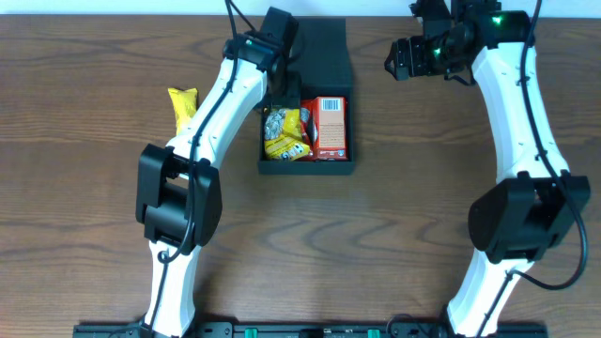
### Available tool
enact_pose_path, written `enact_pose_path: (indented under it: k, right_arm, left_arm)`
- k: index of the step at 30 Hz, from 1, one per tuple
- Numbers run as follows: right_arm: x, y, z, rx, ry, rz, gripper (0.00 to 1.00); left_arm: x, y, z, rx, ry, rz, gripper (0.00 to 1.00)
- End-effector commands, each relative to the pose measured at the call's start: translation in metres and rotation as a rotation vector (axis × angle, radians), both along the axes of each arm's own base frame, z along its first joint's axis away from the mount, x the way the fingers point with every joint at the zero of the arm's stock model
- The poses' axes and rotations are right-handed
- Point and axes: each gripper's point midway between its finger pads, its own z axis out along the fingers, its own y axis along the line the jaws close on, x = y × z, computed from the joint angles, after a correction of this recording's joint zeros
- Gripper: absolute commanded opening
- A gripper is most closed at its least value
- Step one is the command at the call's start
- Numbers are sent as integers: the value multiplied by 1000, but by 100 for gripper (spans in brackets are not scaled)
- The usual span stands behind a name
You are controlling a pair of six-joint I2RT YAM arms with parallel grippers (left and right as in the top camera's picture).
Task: Pack container
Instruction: 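Lower the yellow bar bag into the black box and release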
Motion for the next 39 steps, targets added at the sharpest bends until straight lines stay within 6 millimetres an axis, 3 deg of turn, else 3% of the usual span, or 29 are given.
enact_pose_path:
  k: [1,10,16,17,22,27,31,39]
  right_arm:
    - [1,-2,12,2,-26,-4,84]
    - [0,-2,11,2,-23,-4,84]
    - [0,-2,11,2,-22,-4,84]
    - [0,-2,11,3,-22,-4,84]
    - [-1,-2,11,2,-16,-4,85]
    - [-2,-2,10,2,-11,-4,85]
    - [-2,-2,10,2,-12,-4,85]
    - [0,-2,11,2,-24,-4,86]
  left_arm:
    - [-5,6,-16,15,24,50,60]
    - [-15,10,-54,25,54,56,63]
    - [-18,11,-65,26,56,56,64]
    - [-19,12,-66,27,57,56,66]
    - [-15,7,-62,14,40,27,98]
    - [-10,3,-46,0,32,11,95]
    - [-1,-1,-22,-15,-4,11,95]
    - [27,-12,57,-75,-151,10,95]
